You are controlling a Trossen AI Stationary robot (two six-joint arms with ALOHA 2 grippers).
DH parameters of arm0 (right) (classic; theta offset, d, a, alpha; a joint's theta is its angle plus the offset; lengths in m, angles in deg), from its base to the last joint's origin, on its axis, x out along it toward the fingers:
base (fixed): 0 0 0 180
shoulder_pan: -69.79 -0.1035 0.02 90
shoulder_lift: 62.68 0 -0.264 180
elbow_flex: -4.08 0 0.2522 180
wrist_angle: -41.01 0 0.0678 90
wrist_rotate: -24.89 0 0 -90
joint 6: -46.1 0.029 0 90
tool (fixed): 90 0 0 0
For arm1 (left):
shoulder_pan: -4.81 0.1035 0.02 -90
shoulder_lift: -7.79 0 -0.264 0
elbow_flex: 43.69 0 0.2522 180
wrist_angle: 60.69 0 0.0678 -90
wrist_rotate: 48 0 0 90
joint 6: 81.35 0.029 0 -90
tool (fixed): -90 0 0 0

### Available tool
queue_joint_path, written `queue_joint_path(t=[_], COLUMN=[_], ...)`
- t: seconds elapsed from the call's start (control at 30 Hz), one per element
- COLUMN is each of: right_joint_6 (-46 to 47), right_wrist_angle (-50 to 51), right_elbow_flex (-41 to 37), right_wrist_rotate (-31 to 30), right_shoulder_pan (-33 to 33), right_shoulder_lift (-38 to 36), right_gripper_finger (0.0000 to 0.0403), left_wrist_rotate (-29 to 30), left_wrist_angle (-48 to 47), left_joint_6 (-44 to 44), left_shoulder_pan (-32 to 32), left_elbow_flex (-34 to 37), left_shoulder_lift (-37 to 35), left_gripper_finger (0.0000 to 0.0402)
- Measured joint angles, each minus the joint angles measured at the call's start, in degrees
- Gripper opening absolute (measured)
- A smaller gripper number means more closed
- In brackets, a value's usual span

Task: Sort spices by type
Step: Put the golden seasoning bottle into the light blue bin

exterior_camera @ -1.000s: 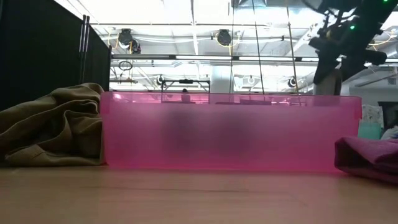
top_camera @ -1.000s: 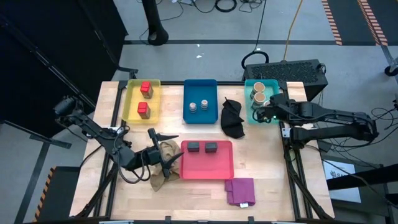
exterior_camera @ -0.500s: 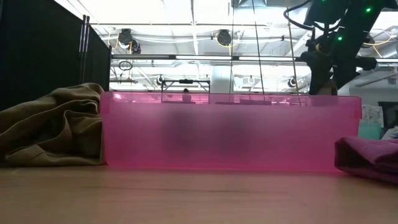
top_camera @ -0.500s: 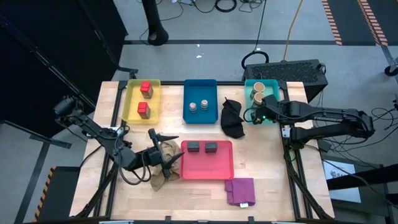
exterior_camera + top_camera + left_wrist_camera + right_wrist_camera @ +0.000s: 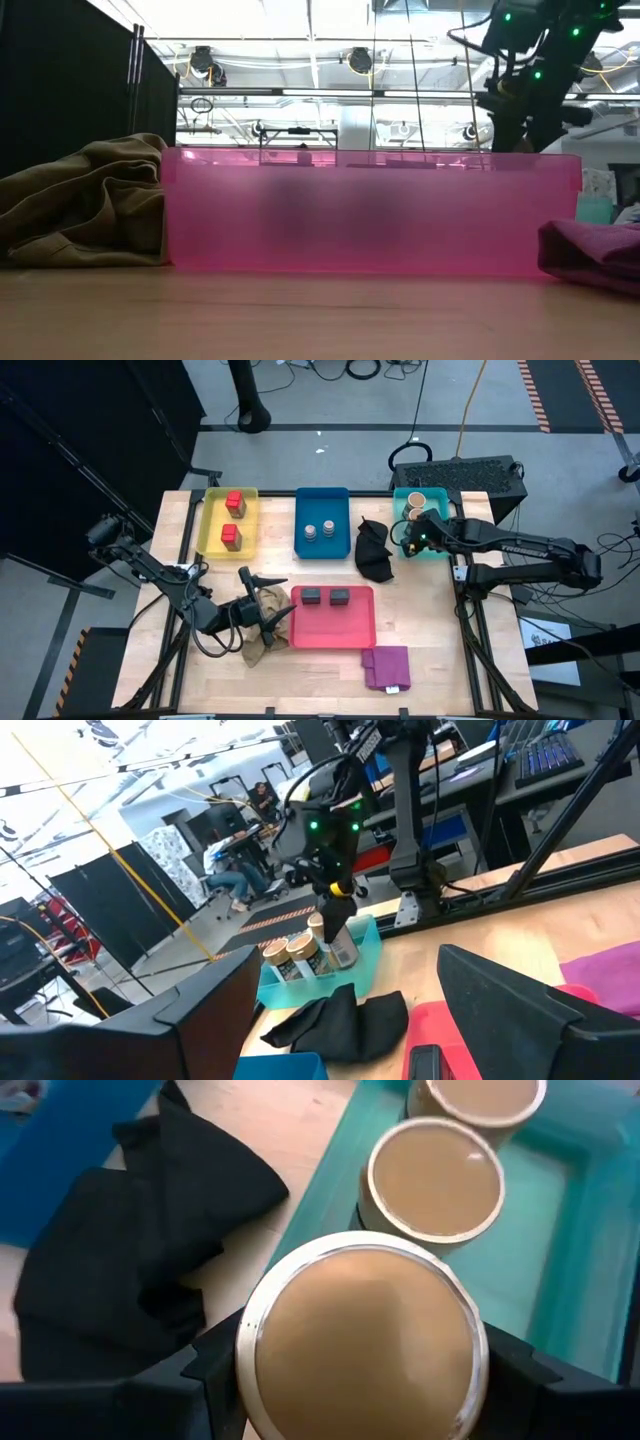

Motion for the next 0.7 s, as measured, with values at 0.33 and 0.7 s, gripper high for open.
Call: queue_joint_path(t=[0.33,0.7], right_joint_6=[-1.2,-1.6], right_wrist_angle=[-6.9,-10.2], right_elbow_flex=[-8.2,-9.1], right_wrist_rotate=[2.2,3.2], right_shoulder_pan=[2.5,2.5], right_shoulder_lift=[0.0,0.0], right_gripper_finger=[0.0245,0.0251], left_wrist_rotate=[0.0,0.0], left_wrist_angle=[-0.1,-0.1], left_joint_6=[0.0,0.0], left_shoulder_pan=[-0.1,-0.1], left_elbow_flex=[0.0,0.0], left_shoulder_lift=[0.0,0.0], left_gripper_finger=[0.0311,0.0311])
